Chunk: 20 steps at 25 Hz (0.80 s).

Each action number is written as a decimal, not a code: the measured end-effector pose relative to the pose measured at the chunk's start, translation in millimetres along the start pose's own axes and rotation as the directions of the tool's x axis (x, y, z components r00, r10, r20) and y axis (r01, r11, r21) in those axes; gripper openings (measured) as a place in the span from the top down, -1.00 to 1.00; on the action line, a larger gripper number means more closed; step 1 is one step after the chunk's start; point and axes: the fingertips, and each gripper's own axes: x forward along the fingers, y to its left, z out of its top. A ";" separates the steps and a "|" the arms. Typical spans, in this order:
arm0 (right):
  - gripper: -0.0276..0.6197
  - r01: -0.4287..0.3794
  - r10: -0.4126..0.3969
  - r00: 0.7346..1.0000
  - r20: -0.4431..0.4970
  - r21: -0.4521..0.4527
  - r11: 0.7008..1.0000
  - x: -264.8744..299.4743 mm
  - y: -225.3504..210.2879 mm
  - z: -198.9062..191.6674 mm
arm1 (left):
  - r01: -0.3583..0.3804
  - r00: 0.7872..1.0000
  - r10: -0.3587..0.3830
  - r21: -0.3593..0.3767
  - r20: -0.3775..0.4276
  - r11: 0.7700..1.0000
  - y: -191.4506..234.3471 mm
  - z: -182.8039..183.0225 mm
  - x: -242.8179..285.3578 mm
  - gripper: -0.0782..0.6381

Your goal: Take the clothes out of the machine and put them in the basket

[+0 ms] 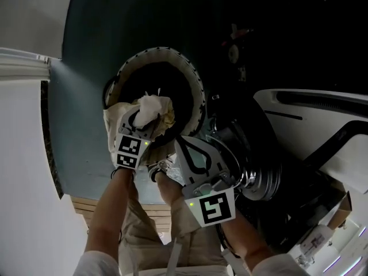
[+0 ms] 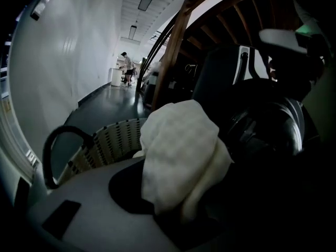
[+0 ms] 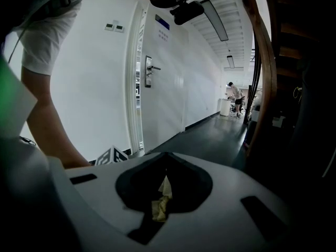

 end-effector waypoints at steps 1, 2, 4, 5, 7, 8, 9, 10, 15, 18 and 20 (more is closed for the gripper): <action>0.87 -0.001 0.001 1.000 -0.007 0.003 1.000 1.4 -1.0 -5.0 | 0.000 1.000 0.000 -0.011 -0.030 1.000 1.2 -10.1 7.5 0.18; 0.87 -0.002 0.002 1.000 -0.014 0.007 1.000 2.1 -1.4 -9.1 | 0.003 0.998 -0.004 -0.017 -0.063 1.000 1.6 -20.1 13.6 0.04; 0.87 -0.005 0.006 1.000 -0.026 0.010 1.000 2.0 -0.3 -14.4 | 0.010 0.992 -0.011 -0.008 -0.123 1.000 2.0 -36.6 20.2 -0.15; 0.87 -0.009 0.009 0.999 -0.035 0.008 1.000 1.0 0.7 -15.9 | 0.014 0.990 -0.014 -0.002 -0.143 1.000 1.8 -41.5 20.7 -0.19; 0.87 -0.014 0.014 0.999 -0.049 0.005 1.000 -2.5 1.7 -14.7 | 0.022 0.988 -0.021 0.003 -0.153 1.000 -0.3 -42.3 16.9 -0.27; 0.87 -0.013 0.014 0.999 -0.050 0.008 1.000 -4.4 1.7 -11.8 | 0.024 0.989 -0.023 0.009 -0.147 1.000 -1.9 -38.5 12.8 -0.29; 0.87 -0.012 0.013 0.999 -0.049 0.011 1.000 -6.0 1.7 -7.6 | 0.026 0.990 -0.024 0.015 -0.138 1.000 -3.4 -32.8 7.8 -0.31; 0.87 -0.012 0.013 0.999 -0.048 0.012 1.000 -7.6 2.1 -2.4 | 0.026 0.991 -0.023 0.020 -0.130 0.999 -4.7 -26.7 2.1 -0.32; 0.87 -0.008 0.008 1.000 -0.022 0.013 1.000 -11.9 7.7 31.8 | -0.020 0.994 0.021 0.004 -0.111 1.000 6.2 -4.9 -33.5 -0.32; 0.87 -0.016 0.016 1.000 -0.012 0.011 1.000 -16.0 14.7 51.4 | -0.054 0.996 0.053 0.000 -0.069 0.999 12.3 15.3 -61.1 -0.32; 0.87 -0.024 0.024 1.000 -0.007 -0.002 1.000 -20.0 19.3 66.2 | -0.070 0.997 0.070 -0.001 -0.032 0.998 13.0 36.1 -81.9 -0.32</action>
